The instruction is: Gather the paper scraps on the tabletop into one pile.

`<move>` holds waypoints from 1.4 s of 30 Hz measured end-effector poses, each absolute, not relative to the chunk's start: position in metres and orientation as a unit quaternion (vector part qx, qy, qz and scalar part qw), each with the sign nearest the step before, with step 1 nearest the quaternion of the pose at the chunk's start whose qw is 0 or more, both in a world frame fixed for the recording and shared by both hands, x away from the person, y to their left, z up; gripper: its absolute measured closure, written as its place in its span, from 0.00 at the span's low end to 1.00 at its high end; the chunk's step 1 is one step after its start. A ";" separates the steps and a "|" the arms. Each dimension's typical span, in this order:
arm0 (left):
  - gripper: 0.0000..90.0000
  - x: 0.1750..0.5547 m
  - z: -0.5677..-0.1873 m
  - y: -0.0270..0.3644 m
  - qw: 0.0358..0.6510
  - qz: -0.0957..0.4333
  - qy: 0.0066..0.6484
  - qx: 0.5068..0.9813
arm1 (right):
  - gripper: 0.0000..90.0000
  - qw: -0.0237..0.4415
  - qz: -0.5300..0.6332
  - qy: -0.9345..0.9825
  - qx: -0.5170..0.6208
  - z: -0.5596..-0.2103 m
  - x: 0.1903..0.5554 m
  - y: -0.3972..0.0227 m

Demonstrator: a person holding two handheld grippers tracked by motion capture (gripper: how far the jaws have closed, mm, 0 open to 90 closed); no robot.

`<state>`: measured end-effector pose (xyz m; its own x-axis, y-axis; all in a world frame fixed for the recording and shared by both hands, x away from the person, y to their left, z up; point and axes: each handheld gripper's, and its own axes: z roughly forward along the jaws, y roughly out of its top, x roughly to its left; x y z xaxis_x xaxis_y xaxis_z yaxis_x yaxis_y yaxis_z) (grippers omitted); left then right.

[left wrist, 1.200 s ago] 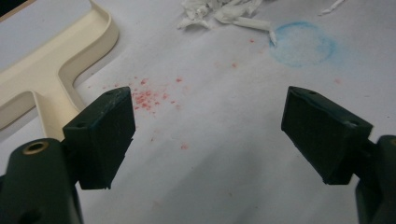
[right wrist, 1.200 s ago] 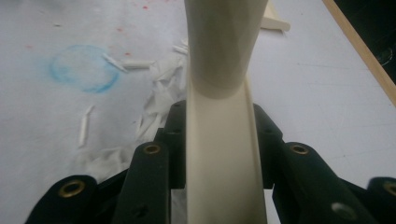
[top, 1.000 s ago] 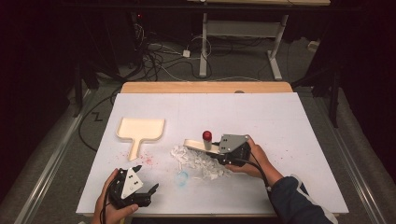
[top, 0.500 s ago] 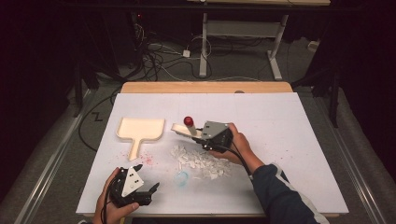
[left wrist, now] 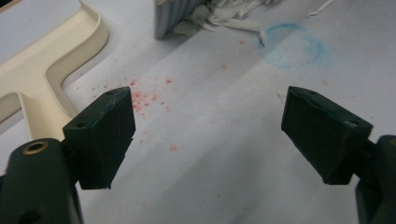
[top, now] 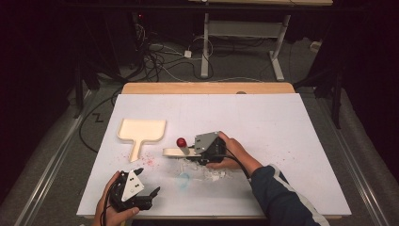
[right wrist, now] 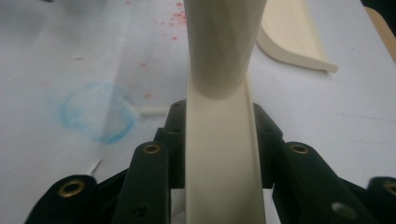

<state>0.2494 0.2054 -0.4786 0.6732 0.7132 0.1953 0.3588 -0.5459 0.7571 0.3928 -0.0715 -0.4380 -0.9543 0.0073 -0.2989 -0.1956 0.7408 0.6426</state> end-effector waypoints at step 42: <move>0.19 0.251 -0.477 0.197 0.343 0.240 0.295 0.859 | 0.76 0.234 0.295 0.864 0.333 -0.421 0.341 -0.214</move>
<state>0.2507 0.1969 -0.4773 0.7109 0.6710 0.2107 0.3418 -0.5915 0.7303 0.3415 -0.2137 -0.4213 -0.6681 0.7144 -0.2079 0.4379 0.6034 0.6664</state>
